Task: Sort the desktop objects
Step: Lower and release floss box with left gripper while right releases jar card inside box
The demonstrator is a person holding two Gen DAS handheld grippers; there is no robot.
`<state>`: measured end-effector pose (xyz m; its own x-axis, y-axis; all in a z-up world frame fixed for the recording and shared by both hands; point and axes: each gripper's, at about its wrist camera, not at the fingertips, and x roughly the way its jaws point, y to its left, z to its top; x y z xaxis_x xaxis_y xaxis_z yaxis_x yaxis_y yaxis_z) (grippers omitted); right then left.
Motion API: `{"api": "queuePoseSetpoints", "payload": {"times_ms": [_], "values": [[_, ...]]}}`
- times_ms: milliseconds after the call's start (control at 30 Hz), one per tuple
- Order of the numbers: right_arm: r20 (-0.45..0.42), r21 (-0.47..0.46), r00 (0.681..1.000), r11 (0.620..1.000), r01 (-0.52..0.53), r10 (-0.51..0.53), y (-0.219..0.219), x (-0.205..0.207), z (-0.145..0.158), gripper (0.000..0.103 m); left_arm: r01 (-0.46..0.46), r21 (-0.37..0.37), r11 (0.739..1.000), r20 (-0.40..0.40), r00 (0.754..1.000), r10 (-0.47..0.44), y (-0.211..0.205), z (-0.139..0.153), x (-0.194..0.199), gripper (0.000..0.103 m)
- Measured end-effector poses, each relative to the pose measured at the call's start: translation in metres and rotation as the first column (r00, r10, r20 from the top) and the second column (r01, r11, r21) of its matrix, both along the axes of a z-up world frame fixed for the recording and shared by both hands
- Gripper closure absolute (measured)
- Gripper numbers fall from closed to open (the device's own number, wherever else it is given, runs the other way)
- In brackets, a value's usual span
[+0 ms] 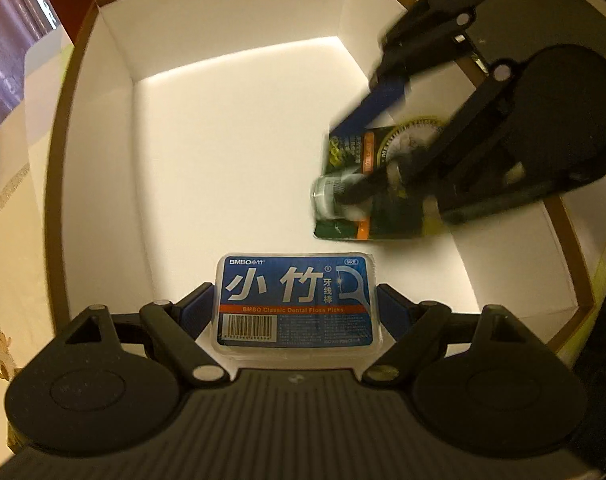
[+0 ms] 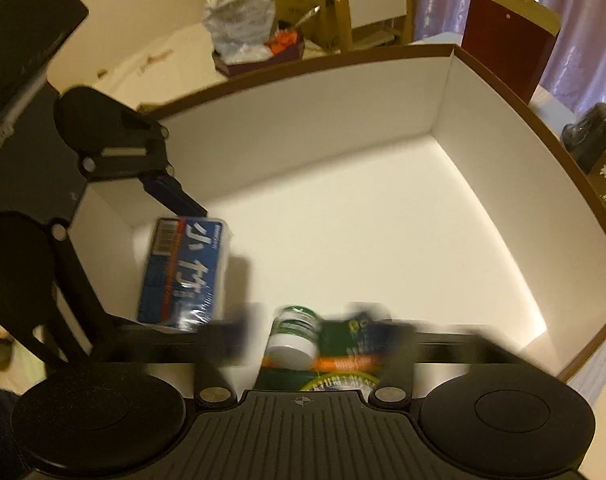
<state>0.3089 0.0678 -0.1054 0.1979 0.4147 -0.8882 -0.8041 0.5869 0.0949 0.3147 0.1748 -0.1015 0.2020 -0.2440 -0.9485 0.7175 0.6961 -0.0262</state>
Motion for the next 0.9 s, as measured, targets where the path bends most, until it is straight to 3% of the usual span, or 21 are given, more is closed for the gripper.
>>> {"api": "queuePoseSetpoints", "payload": {"times_ms": [233, 533, 900], "values": [[0.021, -0.055, 0.997, 0.996, -0.067, 0.069, -0.011, -0.005, 0.004, 0.012, -0.011, 0.004, 1.0, -0.003, 1.0, 0.011, 0.0, 0.001, -0.004, 0.015], [0.035, -0.069, 0.996, 0.994, -0.082, 0.085, -0.028, -0.014, 0.015, 0.012, -0.022, 0.008, 1.0, 0.007, 1.0, 0.022, -0.002, 0.009, -0.008, 0.012], [0.041, -0.094, 0.995, 0.992, -0.084, 0.088, -0.007, -0.024, 0.014, 0.012, -0.039, 0.022, 0.999, 0.049, 0.998, 0.038, -0.002, 0.026, -0.023, 0.012]]}}
